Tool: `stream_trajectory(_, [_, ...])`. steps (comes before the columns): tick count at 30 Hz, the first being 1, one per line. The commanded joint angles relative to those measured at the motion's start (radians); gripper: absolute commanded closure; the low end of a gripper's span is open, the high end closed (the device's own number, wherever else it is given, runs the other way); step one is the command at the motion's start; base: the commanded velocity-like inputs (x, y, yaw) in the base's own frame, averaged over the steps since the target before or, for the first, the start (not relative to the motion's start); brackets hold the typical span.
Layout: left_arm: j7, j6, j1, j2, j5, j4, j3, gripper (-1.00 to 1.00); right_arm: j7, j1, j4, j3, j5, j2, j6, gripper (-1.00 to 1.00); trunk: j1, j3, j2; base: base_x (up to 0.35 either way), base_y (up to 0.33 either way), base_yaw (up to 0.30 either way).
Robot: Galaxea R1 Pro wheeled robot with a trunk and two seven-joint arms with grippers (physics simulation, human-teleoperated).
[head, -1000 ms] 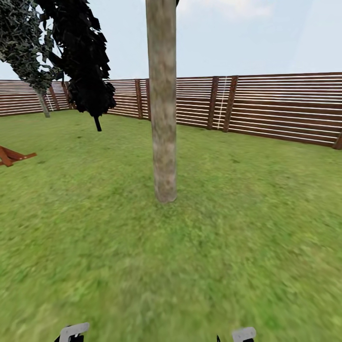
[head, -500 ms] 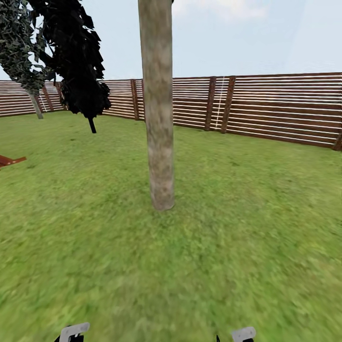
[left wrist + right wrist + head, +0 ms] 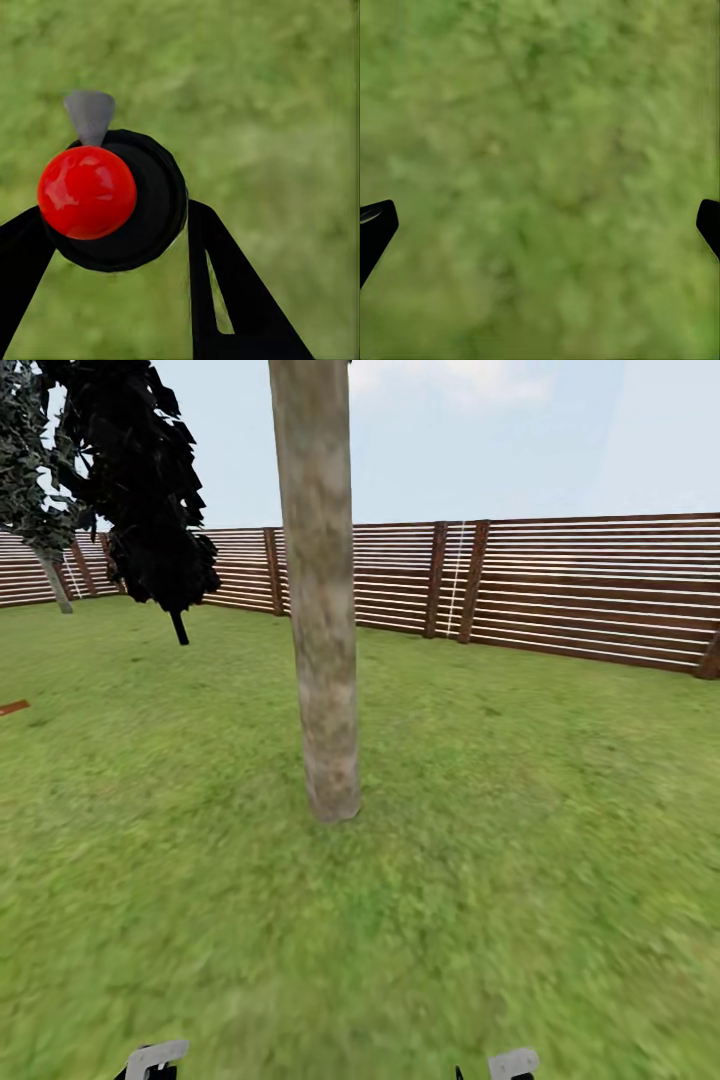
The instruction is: In the garden, pick up the pesticide atomizer on the floor and spray pesticide onto both trees until each tree trunk is fully covered.
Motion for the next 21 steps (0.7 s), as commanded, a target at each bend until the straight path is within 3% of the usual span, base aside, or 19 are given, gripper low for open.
stream_trajectory(1, [0.006, -0.004, -0.001, 0.000, -0.011, 0.001, 0.004, 1.00, -0.004, -0.001, 0.001, 0.009, -0.008, 0.000, -0.003, -1.00, 0.000, -0.001, 0.000, 0.340, 0.000, -0.003])
stream_trajectory(10, [0.006, -0.005, -0.001, 0.001, -0.011, 0.001, 0.004, 1.00, -0.005, -0.001, 0.000, 0.009, -0.008, 0.000, -0.002, -1.00, 0.000, -0.001, 0.000, 0.340, 0.000, -0.115])
stream_trajectory(21, [0.006, -0.005, -0.001, 0.001, -0.011, 0.001, 0.004, 1.00, -0.004, -0.001, 0.000, 0.009, -0.008, -0.002, -0.003, -1.00, 0.000, 0.000, 0.000, 0.338, -0.042, -0.015])
